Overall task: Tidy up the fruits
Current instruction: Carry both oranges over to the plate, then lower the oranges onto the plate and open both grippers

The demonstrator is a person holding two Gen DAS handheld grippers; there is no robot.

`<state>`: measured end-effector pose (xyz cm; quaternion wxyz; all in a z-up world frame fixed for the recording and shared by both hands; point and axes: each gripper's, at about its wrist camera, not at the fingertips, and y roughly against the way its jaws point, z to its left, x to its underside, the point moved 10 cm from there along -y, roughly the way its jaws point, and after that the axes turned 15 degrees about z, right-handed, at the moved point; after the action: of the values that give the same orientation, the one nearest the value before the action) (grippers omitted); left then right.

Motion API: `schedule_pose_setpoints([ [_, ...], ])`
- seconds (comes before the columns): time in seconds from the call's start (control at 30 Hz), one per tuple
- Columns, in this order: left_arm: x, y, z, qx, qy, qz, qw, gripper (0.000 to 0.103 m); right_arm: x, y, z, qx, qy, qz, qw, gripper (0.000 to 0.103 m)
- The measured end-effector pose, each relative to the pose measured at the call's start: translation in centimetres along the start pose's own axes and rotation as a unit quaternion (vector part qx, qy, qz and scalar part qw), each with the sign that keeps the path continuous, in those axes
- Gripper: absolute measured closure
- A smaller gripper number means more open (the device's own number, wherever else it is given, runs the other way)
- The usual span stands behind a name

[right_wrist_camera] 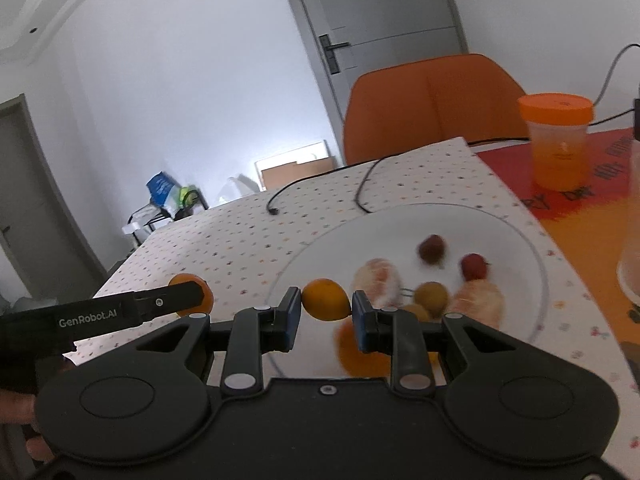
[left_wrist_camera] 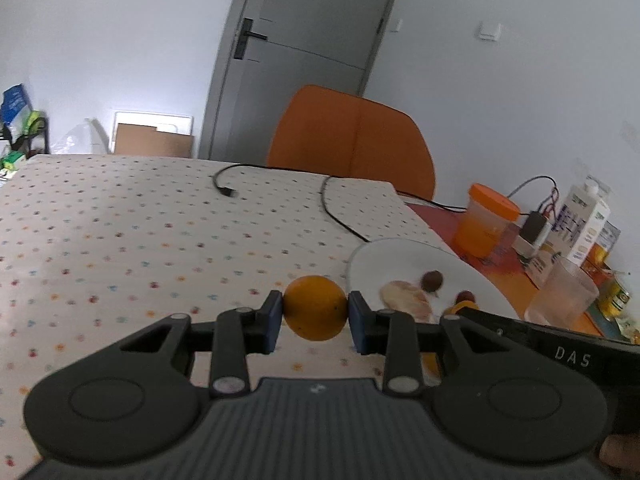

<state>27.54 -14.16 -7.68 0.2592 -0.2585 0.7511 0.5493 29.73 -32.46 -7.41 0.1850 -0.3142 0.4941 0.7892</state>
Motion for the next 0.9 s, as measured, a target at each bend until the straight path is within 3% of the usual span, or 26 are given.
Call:
schedule_pose_setpoints([
  [0.43,0.5,-0.8,-4.8,0.044,-0.040,0.021,0.9980,0.070,0.9,1.5,-3.3,0.012,-0.029,-0.008,0.999,0.073],
  [0.9,0.1,1.1,-1.2,0.011,-0.009,0.012,0.9998,0.067,-0.1,3.7,-4.5,0.017,-0.046,-0.032,0.998,0.073],
])
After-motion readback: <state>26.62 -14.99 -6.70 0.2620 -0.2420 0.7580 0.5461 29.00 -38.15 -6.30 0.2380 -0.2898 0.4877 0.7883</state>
